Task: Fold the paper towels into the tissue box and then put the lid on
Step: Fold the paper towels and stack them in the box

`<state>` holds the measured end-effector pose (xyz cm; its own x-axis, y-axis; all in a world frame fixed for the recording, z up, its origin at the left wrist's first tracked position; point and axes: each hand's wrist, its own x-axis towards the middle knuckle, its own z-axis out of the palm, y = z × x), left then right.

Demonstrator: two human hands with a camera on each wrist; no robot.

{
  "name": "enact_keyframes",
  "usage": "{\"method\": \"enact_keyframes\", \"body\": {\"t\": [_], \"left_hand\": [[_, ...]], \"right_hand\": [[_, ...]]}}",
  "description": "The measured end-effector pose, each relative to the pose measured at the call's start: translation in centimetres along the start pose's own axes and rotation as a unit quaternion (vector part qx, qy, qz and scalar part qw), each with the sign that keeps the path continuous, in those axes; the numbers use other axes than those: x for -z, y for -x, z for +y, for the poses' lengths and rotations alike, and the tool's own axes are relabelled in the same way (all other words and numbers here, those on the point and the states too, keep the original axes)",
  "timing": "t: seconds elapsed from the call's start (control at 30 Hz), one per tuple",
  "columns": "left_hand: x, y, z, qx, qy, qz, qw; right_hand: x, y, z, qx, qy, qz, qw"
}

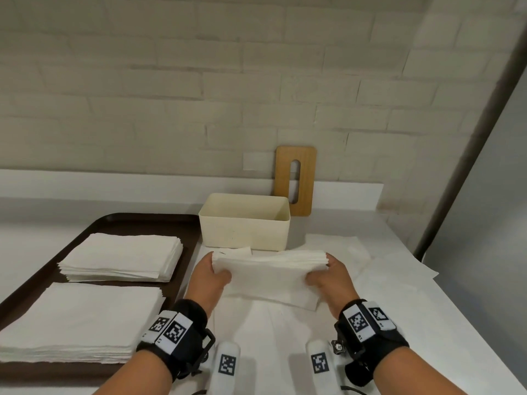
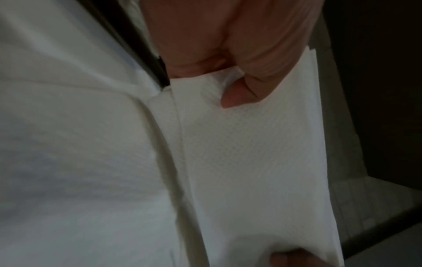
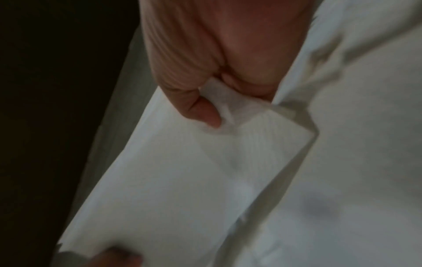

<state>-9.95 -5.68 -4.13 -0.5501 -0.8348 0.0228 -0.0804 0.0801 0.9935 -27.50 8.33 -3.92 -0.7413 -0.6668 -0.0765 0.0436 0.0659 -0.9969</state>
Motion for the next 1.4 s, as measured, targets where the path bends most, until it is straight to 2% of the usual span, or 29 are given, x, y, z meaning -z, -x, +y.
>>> {"method": "enact_keyframes", "body": {"t": [0.17, 0.33, 0.43, 0.6, 0.77, 0.87, 0.97, 1.07, 1.13, 1.2, 1.27, 1.33, 1.4], "left_hand": [[-0.3, -0.6, 1.0, -0.054, 0.001, 0.016, 0.998], [0.3, -0.9, -1.4, 0.005, -0.018, -0.012, 1.0], [0.5, -1.0, -2.0, 0.042, -0.035, -0.032, 0.998], [0.4, -1.4, -1.3, 0.021, -0.004, -0.007, 1.0], [0.5, -1.5, -1.8, 0.033, -0.009, -0.077, 0.996], [0.7, -1.4, -1.8, 0.01, -0.053, -0.075, 0.996], [0.9, -1.5, -0.1, -0.028, -0.074, -0.074, 0.994], [1.0, -1.4, 2.9, -0.084, -0.083, -0.111, 0.987], [0.9, -1.4, 4.9, -0.117, -0.091, -0.131, 0.98], [0.7, -1.4, 6.4, -0.158, -0.076, -0.11, 0.978], [0.5, -1.7, 7.0, -0.189, 0.006, -0.048, 0.981], [0.3, -1.9, 6.7, -0.171, 0.118, -0.007, 0.978], [0.0, -2.0, 5.5, -0.12, 0.181, -0.03, 0.976]], "right_hand": [[-0.4, -0.3, -1.0, 0.066, 0.022, 0.011, 0.997], [-0.4, -0.5, 1.0, 0.006, 0.043, 0.013, 0.999], [-0.3, -0.6, 1.2, -0.001, 0.026, 0.011, 1.0], [-0.4, -1.0, 0.0, 0.022, -0.016, 0.005, 1.0], [-0.3, -1.4, 0.8, 0.011, 0.006, -0.005, 1.0], [0.0, -1.2, 0.2, 0.044, 0.058, 0.002, 0.997], [0.4, -0.7, -2.2, 0.105, 0.184, -0.041, 0.976], [-0.2, -0.3, -5.2, 0.135, 0.333, -0.127, 0.924], [-1.3, 0.0, -6.4, 0.143, 0.356, -0.155, 0.911], [-2.7, 0.3, -7.1, 0.155, 0.312, -0.165, 0.923], [-3.8, 0.4, -7.1, 0.146, 0.213, -0.158, 0.953], [-4.4, 0.6, -6.9, 0.137, 0.108, -0.145, 0.974], [-4.8, 0.6, -6.4, 0.137, 0.036, -0.139, 0.98]]}}
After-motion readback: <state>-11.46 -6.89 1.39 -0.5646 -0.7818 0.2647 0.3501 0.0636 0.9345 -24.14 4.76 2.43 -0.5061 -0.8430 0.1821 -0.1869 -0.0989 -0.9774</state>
